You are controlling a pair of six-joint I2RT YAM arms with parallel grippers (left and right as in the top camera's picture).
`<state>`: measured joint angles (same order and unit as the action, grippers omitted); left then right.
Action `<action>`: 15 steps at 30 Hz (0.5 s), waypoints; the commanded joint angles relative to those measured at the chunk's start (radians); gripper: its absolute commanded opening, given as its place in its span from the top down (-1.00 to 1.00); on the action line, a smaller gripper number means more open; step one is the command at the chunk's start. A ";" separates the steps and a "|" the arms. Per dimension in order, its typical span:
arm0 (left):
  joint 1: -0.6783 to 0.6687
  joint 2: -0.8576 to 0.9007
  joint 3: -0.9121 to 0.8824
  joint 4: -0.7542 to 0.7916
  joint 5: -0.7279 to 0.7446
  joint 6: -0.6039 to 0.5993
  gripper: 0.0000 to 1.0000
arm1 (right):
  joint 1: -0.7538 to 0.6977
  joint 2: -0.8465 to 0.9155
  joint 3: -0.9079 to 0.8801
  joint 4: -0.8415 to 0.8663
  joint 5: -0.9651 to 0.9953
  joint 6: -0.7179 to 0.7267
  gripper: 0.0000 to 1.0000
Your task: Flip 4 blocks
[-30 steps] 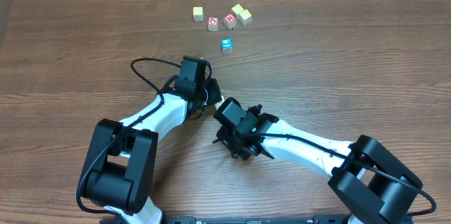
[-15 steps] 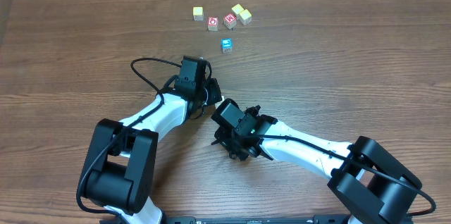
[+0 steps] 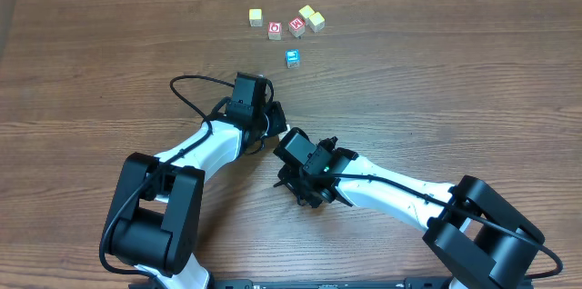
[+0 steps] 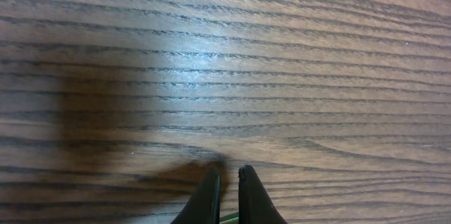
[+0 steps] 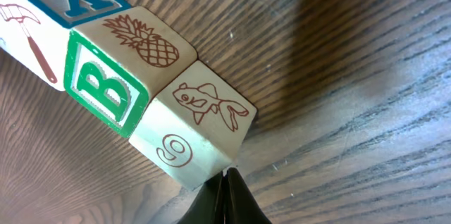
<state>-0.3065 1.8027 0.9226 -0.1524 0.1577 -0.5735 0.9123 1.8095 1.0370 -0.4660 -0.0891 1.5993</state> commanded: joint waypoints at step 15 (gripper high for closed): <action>0.006 0.024 0.053 -0.001 -0.010 0.057 0.89 | -0.003 -0.002 0.010 -0.038 -0.047 -0.023 0.93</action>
<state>-0.3061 1.8034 0.9298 -0.1535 0.1566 -0.5461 0.9119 1.8095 1.0374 -0.5087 -0.1268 1.5978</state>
